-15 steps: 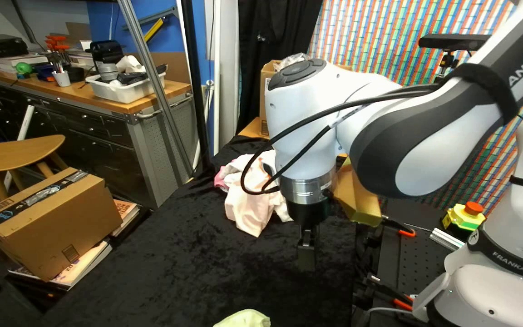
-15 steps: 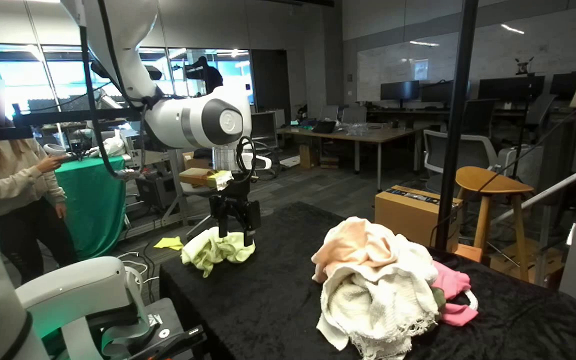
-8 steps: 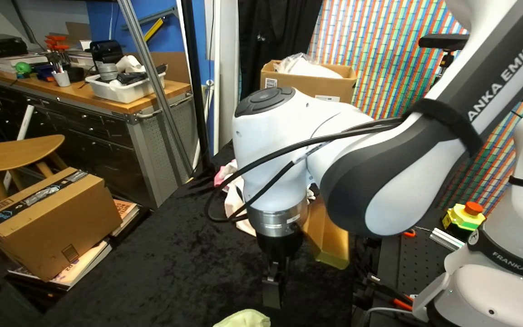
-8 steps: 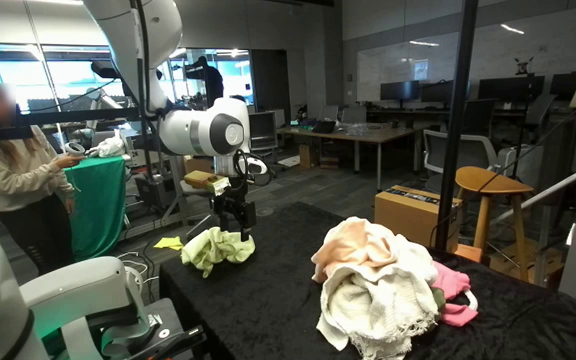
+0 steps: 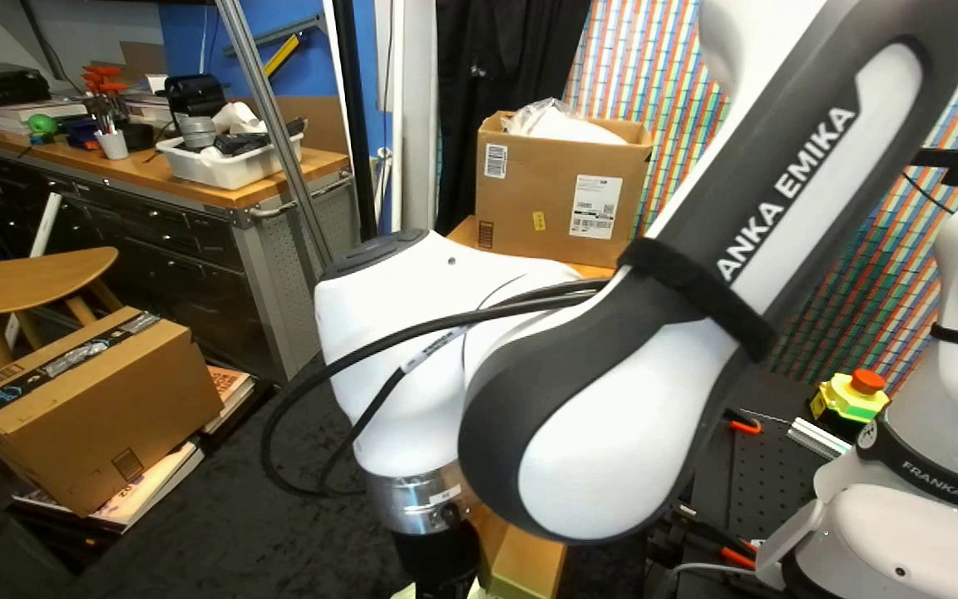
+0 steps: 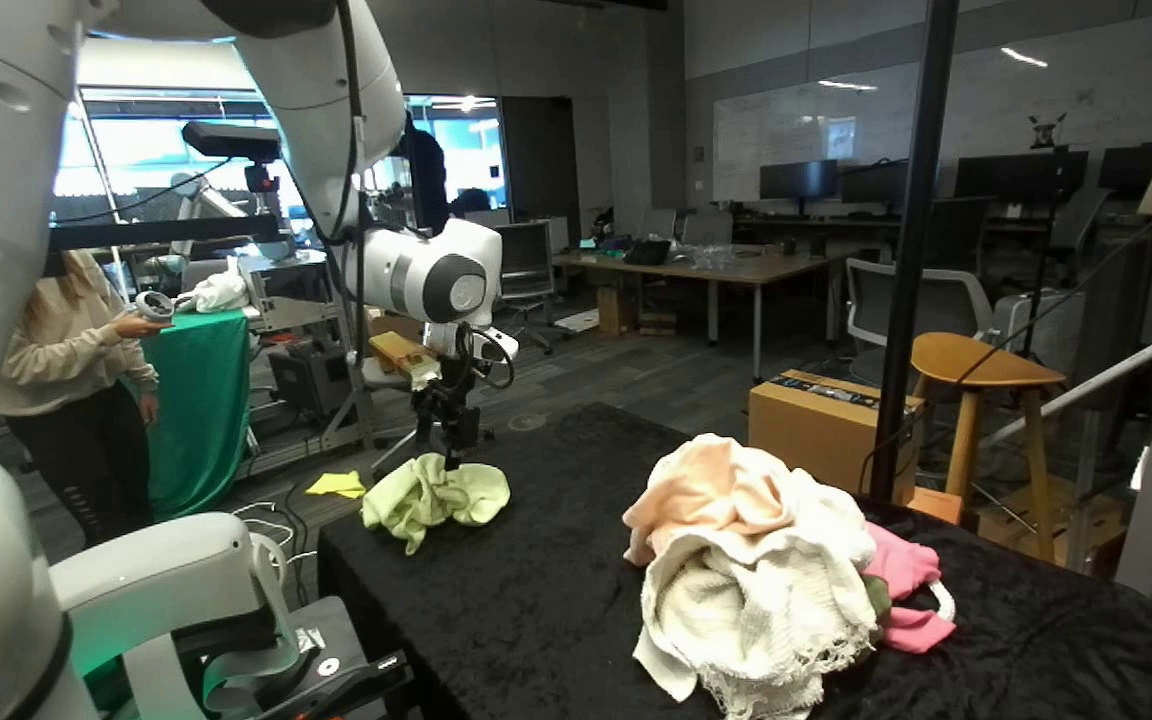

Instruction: Pile up all the objects on the black table

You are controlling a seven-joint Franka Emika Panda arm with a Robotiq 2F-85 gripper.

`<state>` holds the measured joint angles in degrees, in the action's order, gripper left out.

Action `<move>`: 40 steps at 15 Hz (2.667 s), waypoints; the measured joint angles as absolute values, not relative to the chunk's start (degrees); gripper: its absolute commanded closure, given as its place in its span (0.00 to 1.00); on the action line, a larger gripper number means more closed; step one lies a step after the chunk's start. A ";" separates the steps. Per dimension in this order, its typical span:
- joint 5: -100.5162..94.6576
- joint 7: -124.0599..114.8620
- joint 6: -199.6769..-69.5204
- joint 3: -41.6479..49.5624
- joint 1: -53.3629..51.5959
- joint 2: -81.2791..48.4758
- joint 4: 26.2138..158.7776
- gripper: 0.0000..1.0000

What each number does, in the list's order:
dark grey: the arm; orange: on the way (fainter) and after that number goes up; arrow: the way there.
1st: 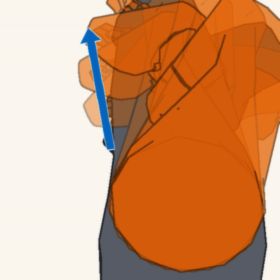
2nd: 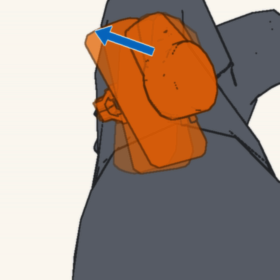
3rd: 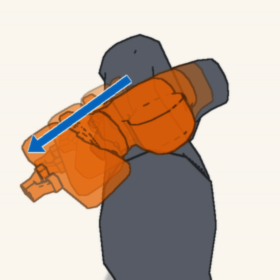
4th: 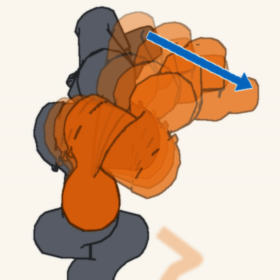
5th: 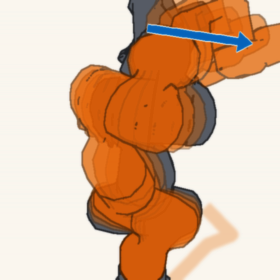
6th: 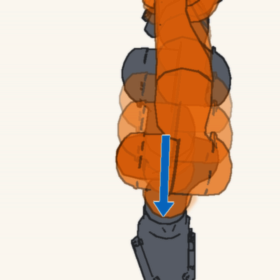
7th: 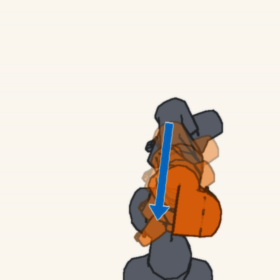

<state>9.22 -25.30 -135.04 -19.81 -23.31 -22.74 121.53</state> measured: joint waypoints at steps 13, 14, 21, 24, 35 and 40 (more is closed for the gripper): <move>15.25 -21.75 -133.30 -19.97 -23.64 -31.32 117.41 0.00; 15.25 -21.74 -133.24 -19.97 -23.73 -31.56 117.36 0.00; 15.25 -21.75 -131.98 -19.97 -24.86 -32.60 116.32 0.32; 15.25 -21.75 -131.84 -19.96 -25.05 -33.06 115.89 0.56; 13.56 -22.05 -128.07 -18.95 -25.64 -32.64 114.23 0.92; 7.39 -25.40 -124.90 -16.22 -27.21 -29.24 113.56 0.92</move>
<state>7.39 -25.40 -124.90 -16.22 -27.21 -29.24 113.56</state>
